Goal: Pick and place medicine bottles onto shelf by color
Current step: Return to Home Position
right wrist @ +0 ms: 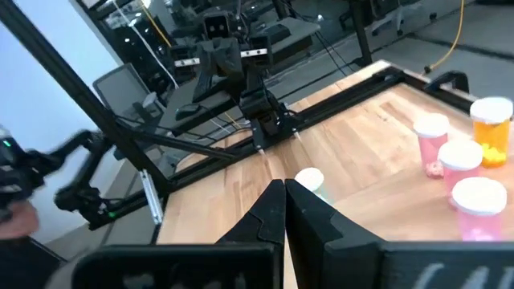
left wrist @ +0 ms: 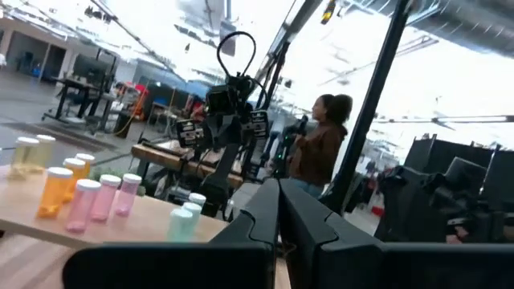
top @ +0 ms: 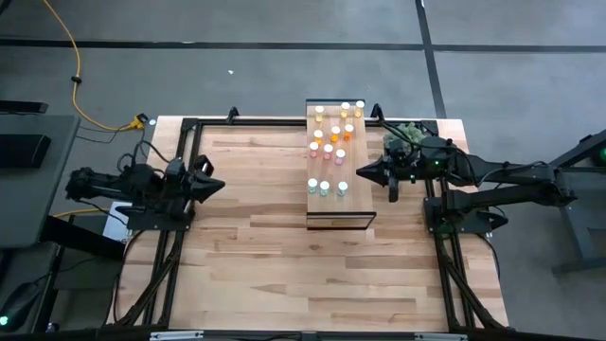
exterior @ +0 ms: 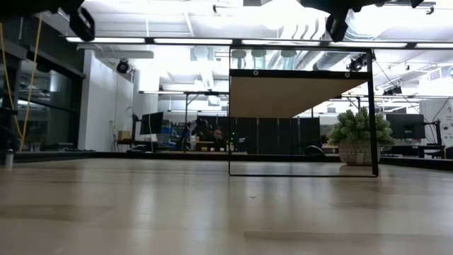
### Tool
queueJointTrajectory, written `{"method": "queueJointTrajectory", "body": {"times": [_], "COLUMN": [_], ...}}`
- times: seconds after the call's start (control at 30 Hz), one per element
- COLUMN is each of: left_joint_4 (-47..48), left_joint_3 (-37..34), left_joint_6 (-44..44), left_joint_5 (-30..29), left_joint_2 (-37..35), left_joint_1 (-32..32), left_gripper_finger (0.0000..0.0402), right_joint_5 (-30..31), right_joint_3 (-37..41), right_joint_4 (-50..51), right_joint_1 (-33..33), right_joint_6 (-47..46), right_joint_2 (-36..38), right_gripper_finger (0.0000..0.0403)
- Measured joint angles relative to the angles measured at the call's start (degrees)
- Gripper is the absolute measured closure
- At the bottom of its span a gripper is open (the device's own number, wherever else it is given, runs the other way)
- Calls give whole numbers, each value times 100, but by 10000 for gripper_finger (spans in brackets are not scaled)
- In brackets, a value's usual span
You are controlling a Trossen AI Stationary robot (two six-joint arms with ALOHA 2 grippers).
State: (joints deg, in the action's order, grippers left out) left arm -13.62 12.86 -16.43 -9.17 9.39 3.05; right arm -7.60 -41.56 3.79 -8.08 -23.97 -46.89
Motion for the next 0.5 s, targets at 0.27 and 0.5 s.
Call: {"method": "queueJointTrajectory", "body": {"times": [0.27, 0.5], "left_joint_4": [-122, 222], "left_joint_3": [-860, -1220], "left_joint_6": [-143, -146], "left_joint_5": [14, -68], "left_joint_2": [-923, -917], "left_joint_1": [-2, -237], "left_gripper_finger": [401, 401], "right_joint_5": [-360, -365], "right_joint_3": [0, 0], "right_joint_4": [167, 160], "right_joint_1": [0, 0], "right_joint_6": [-172, -447], "right_joint_2": [-2, 0], "right_gripper_finger": [402, 403]}}
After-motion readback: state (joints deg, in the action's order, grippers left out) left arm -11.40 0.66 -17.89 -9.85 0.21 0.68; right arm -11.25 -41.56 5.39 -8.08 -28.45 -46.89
